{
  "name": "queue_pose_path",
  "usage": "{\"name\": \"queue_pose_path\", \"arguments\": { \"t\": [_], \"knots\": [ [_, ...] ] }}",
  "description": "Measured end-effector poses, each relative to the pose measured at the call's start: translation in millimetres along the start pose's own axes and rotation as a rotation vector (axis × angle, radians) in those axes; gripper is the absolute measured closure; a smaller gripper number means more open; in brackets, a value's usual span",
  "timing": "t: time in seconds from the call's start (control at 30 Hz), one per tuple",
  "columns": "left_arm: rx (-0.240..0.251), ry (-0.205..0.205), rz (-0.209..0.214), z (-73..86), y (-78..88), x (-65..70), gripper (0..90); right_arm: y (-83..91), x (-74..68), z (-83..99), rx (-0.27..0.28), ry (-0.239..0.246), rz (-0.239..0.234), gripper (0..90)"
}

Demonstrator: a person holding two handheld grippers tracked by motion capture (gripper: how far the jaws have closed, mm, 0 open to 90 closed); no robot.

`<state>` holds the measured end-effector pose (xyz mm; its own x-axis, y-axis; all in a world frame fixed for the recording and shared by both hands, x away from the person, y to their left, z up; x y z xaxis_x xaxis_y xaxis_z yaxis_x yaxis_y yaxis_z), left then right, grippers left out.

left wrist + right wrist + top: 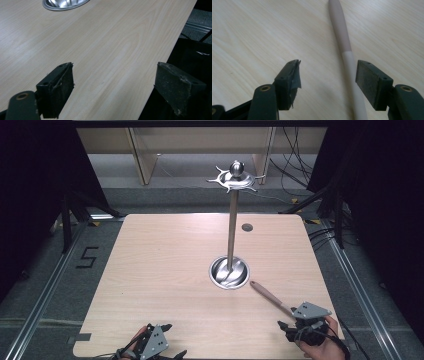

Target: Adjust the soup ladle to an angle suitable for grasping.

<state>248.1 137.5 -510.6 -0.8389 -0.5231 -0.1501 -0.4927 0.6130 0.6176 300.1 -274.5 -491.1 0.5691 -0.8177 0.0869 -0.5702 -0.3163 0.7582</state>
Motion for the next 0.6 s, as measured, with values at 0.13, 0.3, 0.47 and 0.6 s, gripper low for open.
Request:
{"name": "queue_pose_path", "arguments": {
  "t": [0.13,0.3,0.47,0.6],
  "knots": [
    [-0.006,-0.007,-0.004,0.5,0.0,-1.0,14.9,-3.1,5.8,-4.4,-0.030,0.011,0.015,38.1],
    [0.009,0.010,0.003,-0.3,-0.6,1.2,14.9,-12.0,14.4,-16.5,-0.092,0.017,0.007,44.4],
    [-0.008,-0.009,-0.004,0.5,0.0,-0.7,14.9,-22.0,22.6,-29.3,-0.176,0.041,-0.007,53.8],
    [-0.005,-0.003,-0.005,0.5,0.0,-0.6,14.9,-27.0,26.1,-34.1,-0.249,0.000,-0.016,55.0]
  ]
}}
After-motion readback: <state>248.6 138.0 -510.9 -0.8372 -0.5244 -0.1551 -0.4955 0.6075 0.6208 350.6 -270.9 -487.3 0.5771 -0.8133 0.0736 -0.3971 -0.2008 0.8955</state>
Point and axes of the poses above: each handheld gripper's, and its own axes: y roughly backward along the jaws, z roughly out of its underside, x roughly to its right, the point moved 3 cm from there along -y, roughly forward along the jaws, and after that the axes turned 5 degrees about -y, right-handed, at the moved point
